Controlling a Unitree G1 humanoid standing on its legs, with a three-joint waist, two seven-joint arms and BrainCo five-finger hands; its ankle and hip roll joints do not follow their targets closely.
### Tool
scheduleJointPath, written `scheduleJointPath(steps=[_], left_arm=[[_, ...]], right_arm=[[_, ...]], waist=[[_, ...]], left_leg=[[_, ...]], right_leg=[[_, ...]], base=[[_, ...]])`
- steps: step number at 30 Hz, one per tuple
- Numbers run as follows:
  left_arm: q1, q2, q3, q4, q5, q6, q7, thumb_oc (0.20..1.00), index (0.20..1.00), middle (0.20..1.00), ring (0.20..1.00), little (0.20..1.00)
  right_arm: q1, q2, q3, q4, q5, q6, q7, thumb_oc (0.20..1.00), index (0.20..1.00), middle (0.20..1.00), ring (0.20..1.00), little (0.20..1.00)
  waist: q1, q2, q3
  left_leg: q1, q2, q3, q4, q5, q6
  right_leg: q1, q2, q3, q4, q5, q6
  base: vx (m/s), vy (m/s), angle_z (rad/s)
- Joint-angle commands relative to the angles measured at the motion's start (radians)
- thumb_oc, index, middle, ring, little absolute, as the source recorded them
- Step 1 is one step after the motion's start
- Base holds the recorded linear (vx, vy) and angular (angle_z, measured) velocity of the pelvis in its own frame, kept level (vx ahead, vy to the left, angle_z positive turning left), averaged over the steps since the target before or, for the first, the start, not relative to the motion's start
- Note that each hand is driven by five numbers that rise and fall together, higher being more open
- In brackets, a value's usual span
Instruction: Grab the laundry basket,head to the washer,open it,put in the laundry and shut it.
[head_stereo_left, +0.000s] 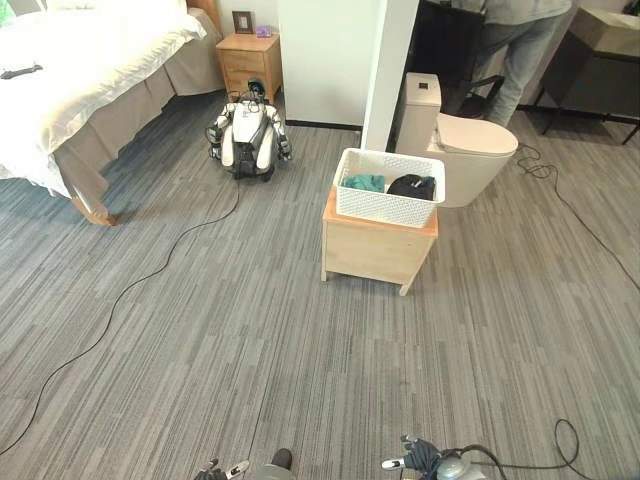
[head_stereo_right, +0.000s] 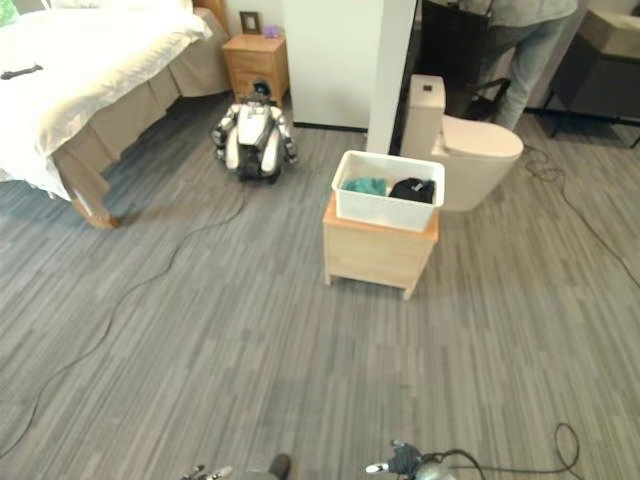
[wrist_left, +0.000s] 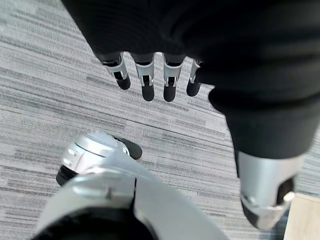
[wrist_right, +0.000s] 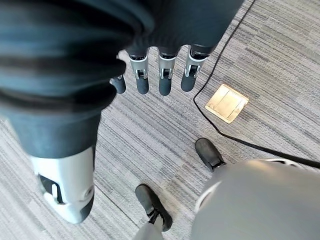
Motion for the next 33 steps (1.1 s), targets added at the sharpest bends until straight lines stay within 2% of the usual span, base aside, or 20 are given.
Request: scheduleJointPath(steps=[1,8,12,16,23,33], left_arm=[[-0.076,0.015,-0.007,0.049,-0.008,-0.025,-0.010,1.000,1.000,1.000,1.000,1.000],[-0.080,0.018,-0.003,0.072,0.005,-0.018,-0.016,1.000,1.000,1.000,1.000,1.000],[-0.078,0.018,0.001,0.069,0.001,-0.018,-0.016,1.000,1.000,1.000,1.000,1.000],[-0.076,0.012,-0.004,0.072,0.002,-0.017,-0.016,1.000,1.000,1.000,1.000,1.000],[-0.061,-0.034,-0.052,0.071,0.019,-0.009,-0.026,1.000,1.000,1.000,1.000,1.000],[-0.066,-0.032,-0.068,0.071,0.014,0.002,-0.021,1.000,1.000,1.000,1.000,1.000]], right_arm=[[0.028,0.001,0.002,0.032,-0.030,-0.007,-0.002,1.000,1.000,1.000,1.000,1.000],[0.076,-0.006,-0.052,0.068,-0.020,0.003,0.003,1.000,1.000,1.000,1.000,1.000],[0.086,0.000,-0.061,0.087,-0.019,0.009,0.006,1.000,1.000,1.000,1.000,1.000],[0.089,0.009,-0.073,0.094,-0.010,0.012,0.004,1.000,1.000,1.000,1.000,1.000],[0.078,0.020,-0.105,0.099,0.003,0.018,-0.024,1.000,1.000,1.000,1.000,1.000],[0.067,0.030,-0.117,0.090,0.064,0.016,-0.028,1.000,1.000,1.000,1.000,1.000]], waist=[[0.013,-0.026,-0.031],[-0.035,-0.016,-0.037],[-0.041,-0.014,-0.042],[-0.051,-0.009,-0.048],[-0.061,0.025,-0.061],[-0.065,0.039,-0.052]], left_leg=[[-0.019,0.011,-0.002,-0.012,-0.006,0.004],[0.019,0.014,0.049,-0.012,-0.030,0.013],[0.030,0.015,0.066,-0.012,-0.038,0.015],[0.038,0.012,0.070,-0.012,-0.044,0.017],[0.062,0.002,0.072,-0.012,-0.061,0.024],[0.049,0.018,0.049,-0.012,-0.043,0.008]], right_leg=[[-0.016,-0.045,0.072,0.012,-0.047,0.049],[-0.018,-0.053,0.107,0.012,-0.037,0.055],[-0.017,-0.059,0.115,0.012,-0.034,0.058],[-0.011,-0.062,0.115,0.012,-0.036,0.058],[0.009,-0.073,0.110,0.012,-0.042,0.059],[0.005,-0.051,0.100,0.012,-0.056,0.042]], base=[[0.02,0.004,-0.06],[0.02,0.002,-0.16],[0.03,0.003,-0.27],[0.04,0.026,-0.11],[0.05,0.056,-0.01],[0.02,-0.044,0.05]])
